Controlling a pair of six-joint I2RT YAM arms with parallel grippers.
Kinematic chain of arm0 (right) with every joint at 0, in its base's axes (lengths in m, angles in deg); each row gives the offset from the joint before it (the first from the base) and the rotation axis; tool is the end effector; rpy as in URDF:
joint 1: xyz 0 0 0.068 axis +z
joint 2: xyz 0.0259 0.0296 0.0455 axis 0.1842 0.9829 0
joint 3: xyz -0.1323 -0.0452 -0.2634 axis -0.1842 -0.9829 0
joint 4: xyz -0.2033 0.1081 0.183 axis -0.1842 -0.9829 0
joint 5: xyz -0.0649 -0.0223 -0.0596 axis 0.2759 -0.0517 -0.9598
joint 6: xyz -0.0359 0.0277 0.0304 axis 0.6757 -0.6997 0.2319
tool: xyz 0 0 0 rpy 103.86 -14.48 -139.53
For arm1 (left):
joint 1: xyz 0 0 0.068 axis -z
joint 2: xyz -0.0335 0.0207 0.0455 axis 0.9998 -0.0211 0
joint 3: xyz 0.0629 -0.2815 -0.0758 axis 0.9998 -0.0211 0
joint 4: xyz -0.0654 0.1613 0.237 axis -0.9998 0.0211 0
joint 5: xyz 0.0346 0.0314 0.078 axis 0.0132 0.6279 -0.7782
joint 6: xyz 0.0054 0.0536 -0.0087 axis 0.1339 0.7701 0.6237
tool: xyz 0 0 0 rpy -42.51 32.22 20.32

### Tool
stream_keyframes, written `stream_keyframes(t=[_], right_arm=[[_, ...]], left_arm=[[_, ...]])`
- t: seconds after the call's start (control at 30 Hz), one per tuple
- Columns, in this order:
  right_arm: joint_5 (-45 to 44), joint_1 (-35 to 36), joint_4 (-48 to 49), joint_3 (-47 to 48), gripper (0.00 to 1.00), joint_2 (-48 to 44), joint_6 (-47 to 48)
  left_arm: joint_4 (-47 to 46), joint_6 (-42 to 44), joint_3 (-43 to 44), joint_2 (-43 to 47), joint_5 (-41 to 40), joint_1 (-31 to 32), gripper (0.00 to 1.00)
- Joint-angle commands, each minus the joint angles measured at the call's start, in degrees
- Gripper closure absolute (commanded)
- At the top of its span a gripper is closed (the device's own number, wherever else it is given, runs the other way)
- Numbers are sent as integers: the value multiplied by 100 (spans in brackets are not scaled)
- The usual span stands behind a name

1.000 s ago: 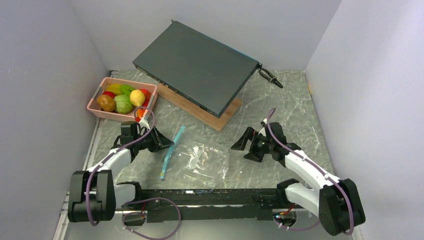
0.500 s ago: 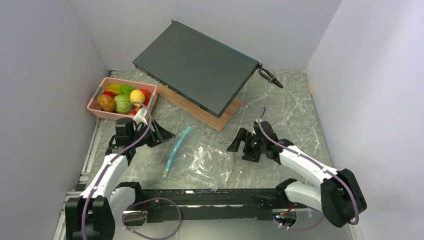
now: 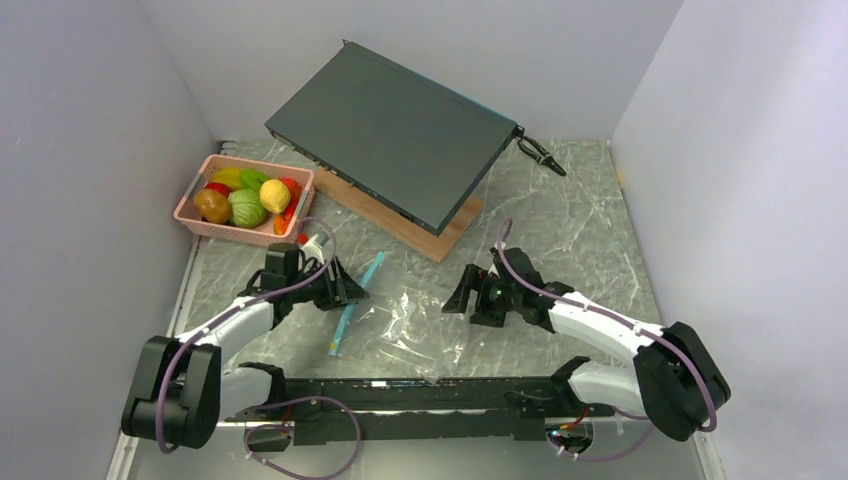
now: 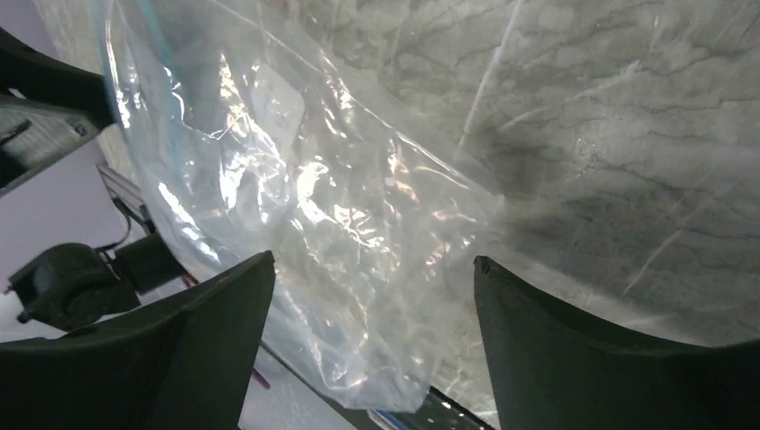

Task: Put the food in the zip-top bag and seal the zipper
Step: Pick up the zipper food storage bag at the center of the board.

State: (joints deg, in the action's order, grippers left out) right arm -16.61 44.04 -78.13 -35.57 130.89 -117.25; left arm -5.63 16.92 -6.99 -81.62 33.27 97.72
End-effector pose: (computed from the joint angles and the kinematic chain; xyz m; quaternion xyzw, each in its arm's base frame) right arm 0.1854 0.1357 0.1701 0.0910 0.9205 0.3434 0.1626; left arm 0.2120 -0.0571 0.1545 -0.0689 0.8727 -0.4303 0.2202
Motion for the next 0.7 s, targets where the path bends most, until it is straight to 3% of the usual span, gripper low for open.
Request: stream_keyframes(t=[0.0, 0.17, 0.3, 0.4, 0.53, 0.67], right_arm=[[185, 59, 851, -296, 24, 207, -85], [140, 77, 1180, -414, 44, 269, -66], [56, 83, 1089, -317, 44, 363, 41], [-269, 123, 572, -116, 35, 393, 196], [-1014, 207, -500, 311, 23, 453, 515], [-1436, 249, -923, 512, 17, 409, 620]], left_arm=[[-851, -292, -42, 202, -183, 514, 52], [-808, -587, -59, 732, -338, 959, 71], [-572, -774, -32, 1327, -463, 1106, 99], [768, -472, 334, 2099, -1163, 1163, 100], [3060, 209, 1395, 3094, -2911, 1172, 100], [4605, 640, 2396, 3573, -4589, 1175, 100]])
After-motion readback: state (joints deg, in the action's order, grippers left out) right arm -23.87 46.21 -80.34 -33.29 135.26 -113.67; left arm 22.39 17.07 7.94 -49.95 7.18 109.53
